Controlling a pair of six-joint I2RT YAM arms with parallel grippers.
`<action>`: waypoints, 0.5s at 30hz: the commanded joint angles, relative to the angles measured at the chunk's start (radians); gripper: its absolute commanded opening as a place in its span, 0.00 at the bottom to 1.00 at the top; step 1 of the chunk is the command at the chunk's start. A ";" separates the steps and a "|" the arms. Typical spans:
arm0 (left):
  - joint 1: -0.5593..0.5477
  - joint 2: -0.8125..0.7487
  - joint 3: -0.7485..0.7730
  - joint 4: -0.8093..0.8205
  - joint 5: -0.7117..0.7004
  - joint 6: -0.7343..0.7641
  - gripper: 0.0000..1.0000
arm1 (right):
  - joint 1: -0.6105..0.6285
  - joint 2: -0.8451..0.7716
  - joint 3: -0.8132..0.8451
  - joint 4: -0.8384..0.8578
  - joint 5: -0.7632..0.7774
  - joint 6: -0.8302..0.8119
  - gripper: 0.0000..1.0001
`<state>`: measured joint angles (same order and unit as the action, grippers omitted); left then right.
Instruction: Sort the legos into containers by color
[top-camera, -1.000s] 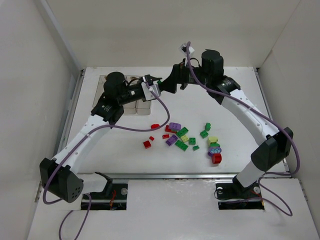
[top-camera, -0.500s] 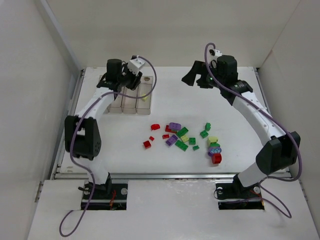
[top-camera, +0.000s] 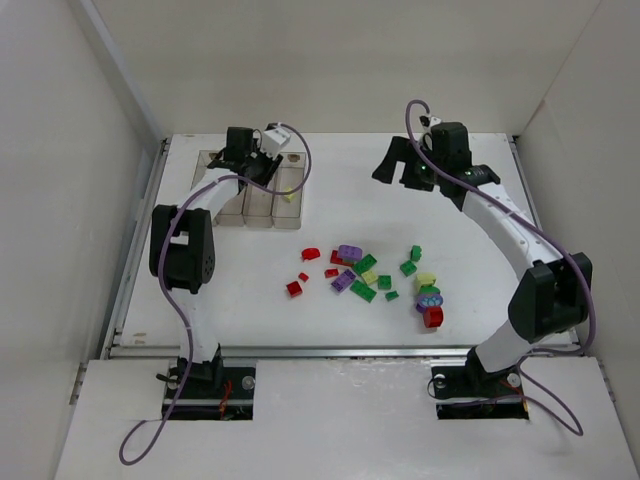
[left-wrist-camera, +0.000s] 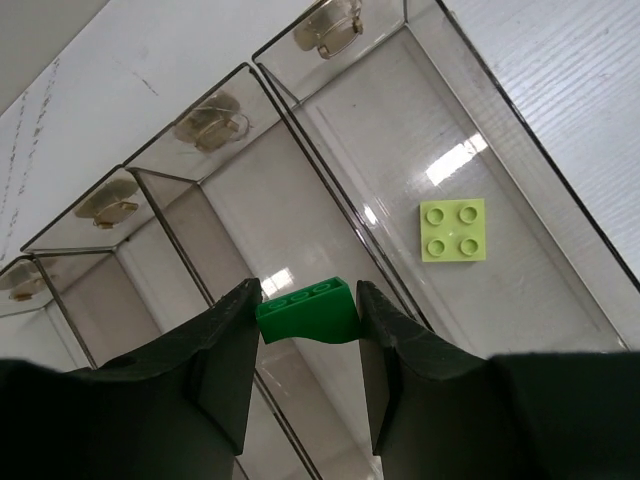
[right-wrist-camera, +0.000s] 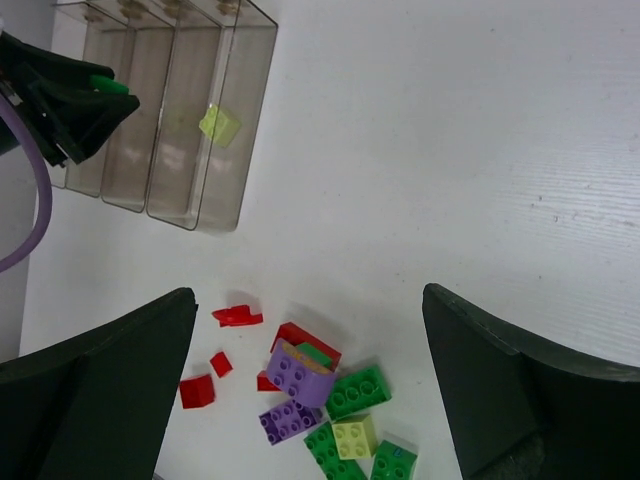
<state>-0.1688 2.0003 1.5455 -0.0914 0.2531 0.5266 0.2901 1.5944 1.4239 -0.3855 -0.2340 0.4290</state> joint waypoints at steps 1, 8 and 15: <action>-0.001 -0.034 -0.004 0.038 -0.038 0.003 0.13 | 0.001 -0.005 0.007 0.002 0.010 -0.016 1.00; 0.008 -0.034 -0.015 0.050 -0.038 -0.026 0.62 | 0.001 -0.005 0.041 -0.010 0.010 -0.035 1.00; 0.008 -0.149 -0.042 0.105 -0.029 -0.027 1.00 | -0.017 -0.024 0.061 -0.078 0.102 -0.035 1.00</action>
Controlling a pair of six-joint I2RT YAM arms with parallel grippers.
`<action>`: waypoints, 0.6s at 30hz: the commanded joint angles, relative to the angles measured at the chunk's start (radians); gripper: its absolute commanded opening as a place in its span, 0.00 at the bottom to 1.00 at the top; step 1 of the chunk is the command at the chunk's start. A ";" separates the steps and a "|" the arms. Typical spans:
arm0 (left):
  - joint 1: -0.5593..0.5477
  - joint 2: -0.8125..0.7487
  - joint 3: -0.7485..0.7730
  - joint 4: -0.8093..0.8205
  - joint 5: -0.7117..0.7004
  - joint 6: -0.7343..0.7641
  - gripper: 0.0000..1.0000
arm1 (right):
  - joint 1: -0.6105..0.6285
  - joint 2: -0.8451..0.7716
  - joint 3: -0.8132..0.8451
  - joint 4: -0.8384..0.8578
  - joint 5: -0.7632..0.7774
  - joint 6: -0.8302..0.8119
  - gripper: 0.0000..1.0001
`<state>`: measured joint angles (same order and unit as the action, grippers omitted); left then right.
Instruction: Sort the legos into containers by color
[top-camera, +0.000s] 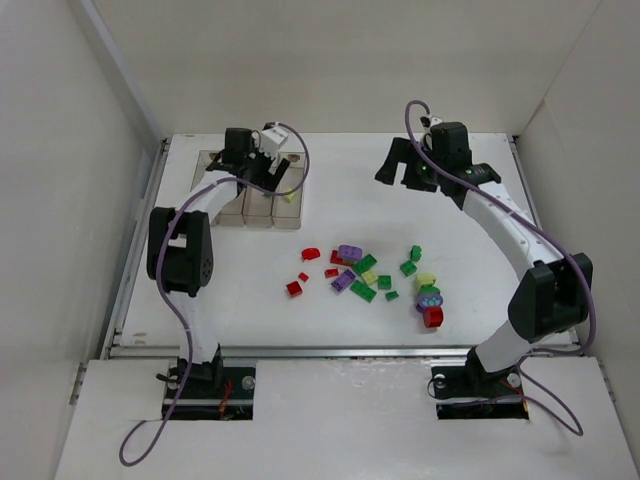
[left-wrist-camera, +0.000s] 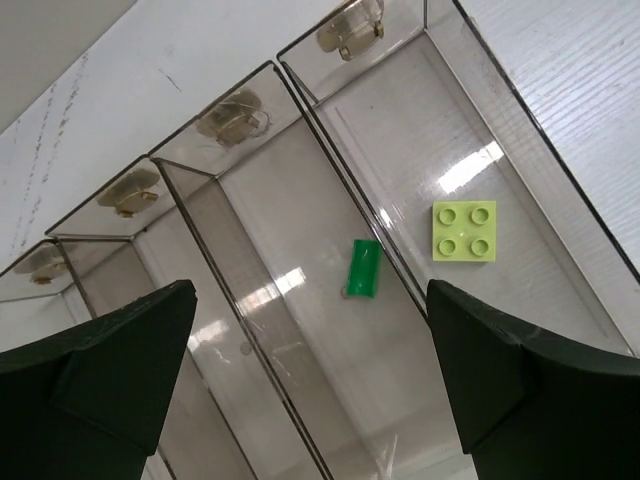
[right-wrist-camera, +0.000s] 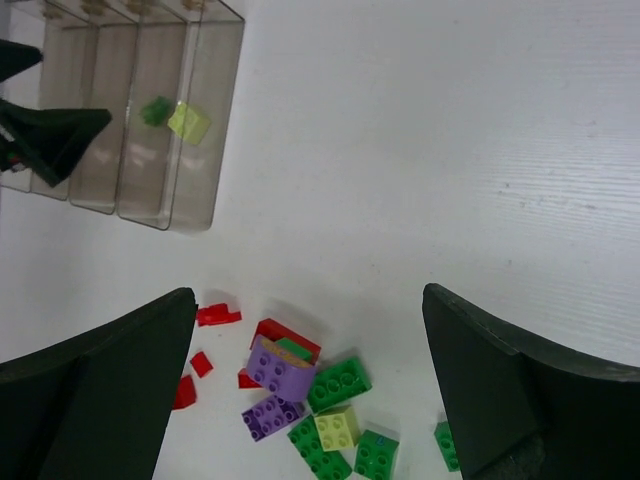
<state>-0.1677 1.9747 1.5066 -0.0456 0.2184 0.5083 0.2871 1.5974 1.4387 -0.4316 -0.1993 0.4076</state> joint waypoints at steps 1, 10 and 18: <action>0.007 -0.157 -0.003 0.059 0.006 0.001 1.00 | -0.014 -0.027 0.046 -0.047 0.084 -0.024 1.00; 0.028 -0.445 -0.202 0.388 -0.183 -0.129 1.00 | -0.023 0.090 -0.056 -0.259 0.238 -0.072 0.93; 0.028 -0.479 -0.157 0.075 0.094 -0.063 1.00 | -0.035 0.179 -0.124 -0.231 0.293 -0.009 0.76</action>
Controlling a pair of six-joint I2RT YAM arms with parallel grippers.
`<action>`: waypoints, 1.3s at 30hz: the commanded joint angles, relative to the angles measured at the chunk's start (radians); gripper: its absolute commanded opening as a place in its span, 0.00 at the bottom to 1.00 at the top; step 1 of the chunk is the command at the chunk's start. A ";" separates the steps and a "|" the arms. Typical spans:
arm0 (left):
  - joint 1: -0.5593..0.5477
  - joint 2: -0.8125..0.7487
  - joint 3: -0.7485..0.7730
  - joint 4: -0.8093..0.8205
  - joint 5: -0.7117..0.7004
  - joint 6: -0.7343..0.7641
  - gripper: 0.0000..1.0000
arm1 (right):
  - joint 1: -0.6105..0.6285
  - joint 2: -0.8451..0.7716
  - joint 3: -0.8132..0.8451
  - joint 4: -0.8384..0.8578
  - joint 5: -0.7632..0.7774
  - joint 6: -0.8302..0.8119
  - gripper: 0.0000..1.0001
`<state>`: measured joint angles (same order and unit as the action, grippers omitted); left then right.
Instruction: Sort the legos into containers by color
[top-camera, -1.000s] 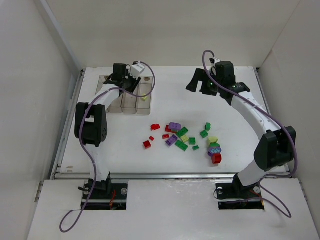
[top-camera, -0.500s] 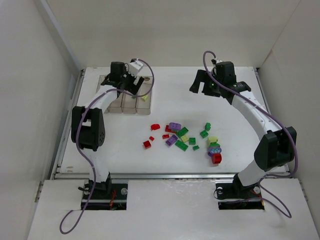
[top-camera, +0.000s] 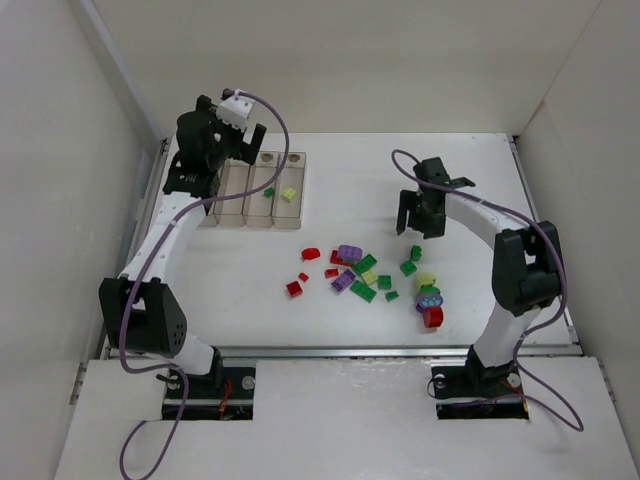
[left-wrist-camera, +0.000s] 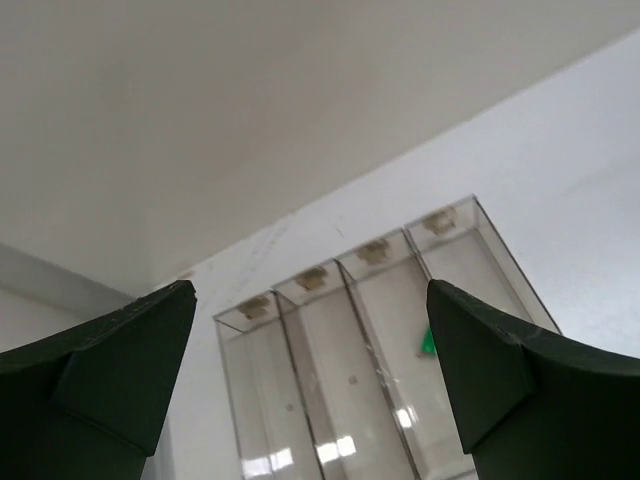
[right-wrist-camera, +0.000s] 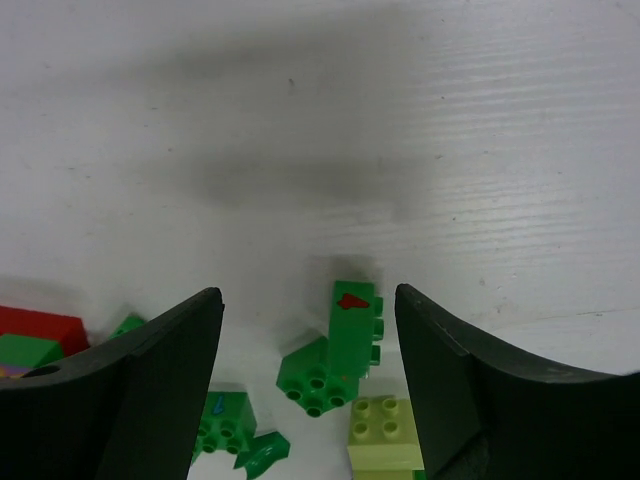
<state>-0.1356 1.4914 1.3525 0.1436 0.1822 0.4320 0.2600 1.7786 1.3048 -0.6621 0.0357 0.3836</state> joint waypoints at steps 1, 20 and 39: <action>-0.013 -0.008 -0.015 -0.114 0.149 0.013 1.00 | -0.008 0.017 0.010 -0.010 0.069 0.015 0.75; -0.050 -0.028 -0.014 -0.200 0.194 -0.001 1.00 | 0.001 0.073 -0.058 -0.021 0.072 -0.008 0.35; -0.259 -0.089 0.019 -0.262 0.223 0.239 1.00 | 0.019 -0.134 0.324 0.071 -0.195 0.110 0.00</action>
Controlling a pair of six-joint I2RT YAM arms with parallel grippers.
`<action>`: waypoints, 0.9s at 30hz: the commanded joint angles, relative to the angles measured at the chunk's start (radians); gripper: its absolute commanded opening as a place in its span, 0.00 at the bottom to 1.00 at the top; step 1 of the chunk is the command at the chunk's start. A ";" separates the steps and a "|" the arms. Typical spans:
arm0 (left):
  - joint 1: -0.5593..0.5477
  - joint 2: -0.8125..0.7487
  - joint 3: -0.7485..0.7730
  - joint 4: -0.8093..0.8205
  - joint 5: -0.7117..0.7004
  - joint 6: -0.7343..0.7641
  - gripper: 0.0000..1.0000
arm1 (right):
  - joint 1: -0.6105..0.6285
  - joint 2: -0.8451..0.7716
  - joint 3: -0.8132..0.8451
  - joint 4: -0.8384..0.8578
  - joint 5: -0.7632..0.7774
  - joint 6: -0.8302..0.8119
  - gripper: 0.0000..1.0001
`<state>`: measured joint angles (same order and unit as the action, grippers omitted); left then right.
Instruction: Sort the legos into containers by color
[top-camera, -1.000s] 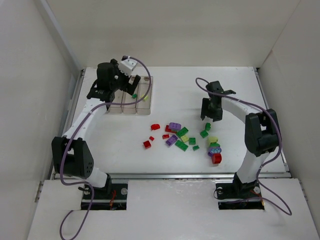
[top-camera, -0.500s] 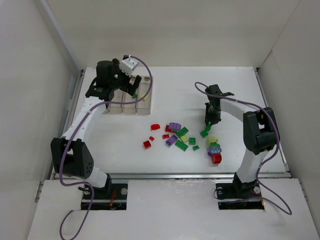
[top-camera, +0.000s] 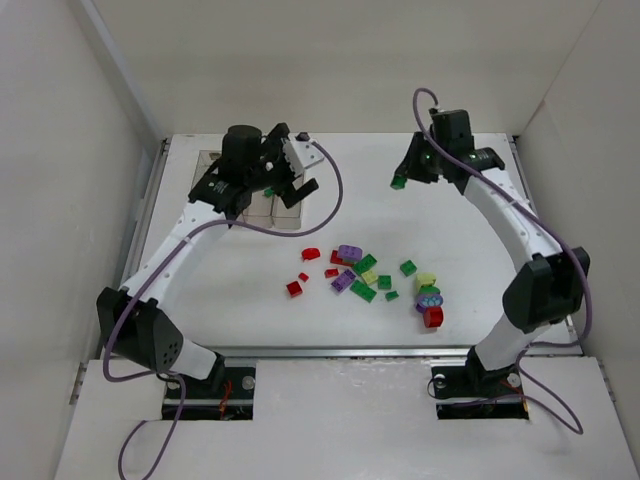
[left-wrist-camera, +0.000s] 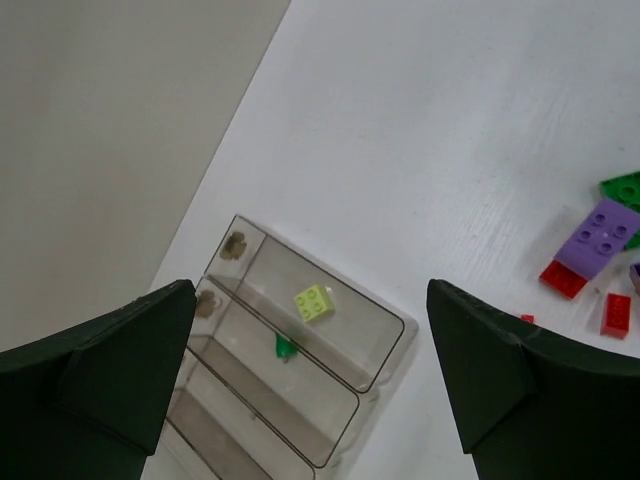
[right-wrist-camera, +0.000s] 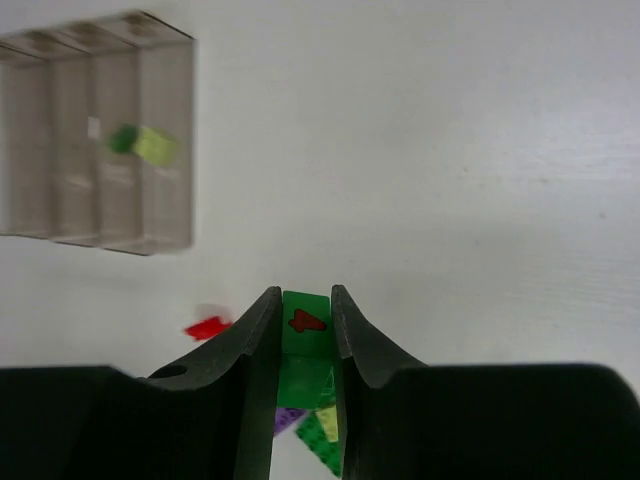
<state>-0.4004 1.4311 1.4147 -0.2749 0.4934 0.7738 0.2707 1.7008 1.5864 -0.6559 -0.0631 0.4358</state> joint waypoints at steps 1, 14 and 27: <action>0.006 -0.029 -0.043 0.204 -0.180 -0.176 1.00 | 0.009 -0.070 0.052 0.088 -0.125 0.093 0.00; -0.167 -0.083 -0.217 0.601 -0.240 0.148 0.95 | 0.143 -0.089 0.084 0.429 -0.314 0.429 0.00; -0.186 -0.061 -0.200 0.540 -0.150 0.214 0.75 | 0.219 -0.006 0.107 0.470 -0.351 0.489 0.00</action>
<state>-0.5789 1.3846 1.2045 0.2157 0.3103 0.9684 0.4801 1.6939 1.6478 -0.2409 -0.3973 0.9127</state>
